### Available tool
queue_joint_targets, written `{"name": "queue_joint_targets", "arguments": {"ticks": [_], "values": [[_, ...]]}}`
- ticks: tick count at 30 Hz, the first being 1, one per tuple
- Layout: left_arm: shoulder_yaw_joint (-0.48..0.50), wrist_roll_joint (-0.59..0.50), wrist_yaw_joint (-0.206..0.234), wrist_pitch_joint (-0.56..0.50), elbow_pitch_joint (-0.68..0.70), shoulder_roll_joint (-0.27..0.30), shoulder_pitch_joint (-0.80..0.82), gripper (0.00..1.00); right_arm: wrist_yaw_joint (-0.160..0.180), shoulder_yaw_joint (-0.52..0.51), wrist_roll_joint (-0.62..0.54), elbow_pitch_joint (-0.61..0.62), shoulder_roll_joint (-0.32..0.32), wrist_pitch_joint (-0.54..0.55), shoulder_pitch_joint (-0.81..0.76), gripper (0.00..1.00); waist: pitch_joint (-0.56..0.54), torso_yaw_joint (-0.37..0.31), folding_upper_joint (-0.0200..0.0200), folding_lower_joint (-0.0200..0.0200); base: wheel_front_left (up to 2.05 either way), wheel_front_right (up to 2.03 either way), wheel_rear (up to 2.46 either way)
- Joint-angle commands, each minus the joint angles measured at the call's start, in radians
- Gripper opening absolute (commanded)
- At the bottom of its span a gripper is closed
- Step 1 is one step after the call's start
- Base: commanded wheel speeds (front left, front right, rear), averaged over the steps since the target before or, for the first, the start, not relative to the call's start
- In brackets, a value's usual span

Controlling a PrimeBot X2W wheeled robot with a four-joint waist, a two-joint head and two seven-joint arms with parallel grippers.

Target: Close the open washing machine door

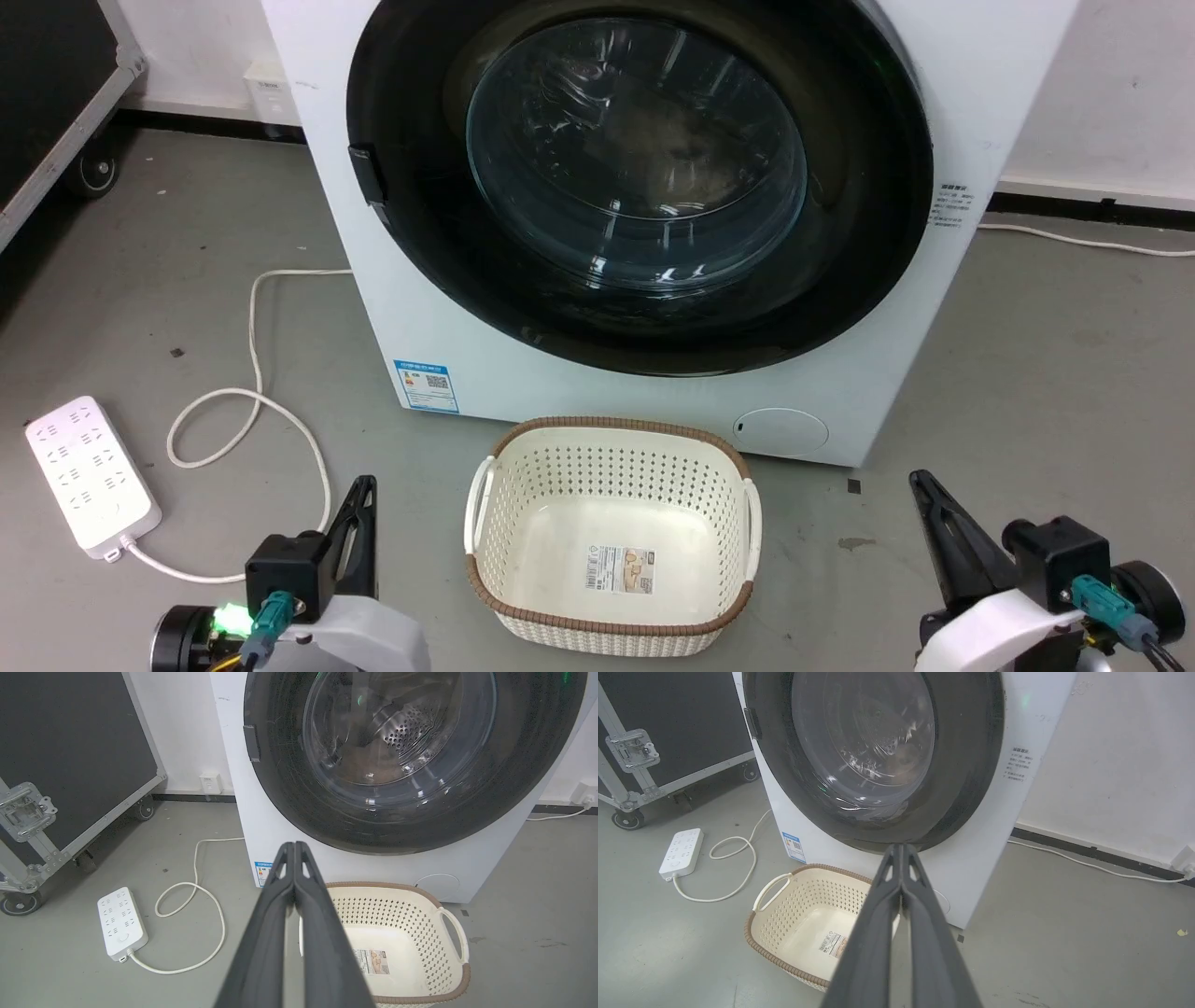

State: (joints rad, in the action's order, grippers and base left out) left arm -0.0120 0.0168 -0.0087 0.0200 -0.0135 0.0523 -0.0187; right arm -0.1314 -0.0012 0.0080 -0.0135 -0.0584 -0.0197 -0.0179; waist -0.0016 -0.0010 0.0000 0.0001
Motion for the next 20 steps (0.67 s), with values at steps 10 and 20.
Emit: {"name": "queue_joint_targets", "arguments": {"ticks": [10, 20], "values": [[0.012, -0.017, 0.009, -0.02, 0.014, -0.002, 0.019, 0.0, 0.001, 0.001, -0.008, 0.014, 0.008, 0.02, 0.018, 0.0, 0.002, 0.001, 0.0, -0.0001, 0.0, 0.0, 0.0], [0.012, -0.017, 0.009, -0.02, 0.014, -0.002, 0.019, 0.0, 0.001, 0.001, -0.008, 0.014, 0.008, 0.02, 0.018, 0.0, 0.002, 0.001, 0.0, -0.0001, 0.0, 0.0, 0.0]]}}
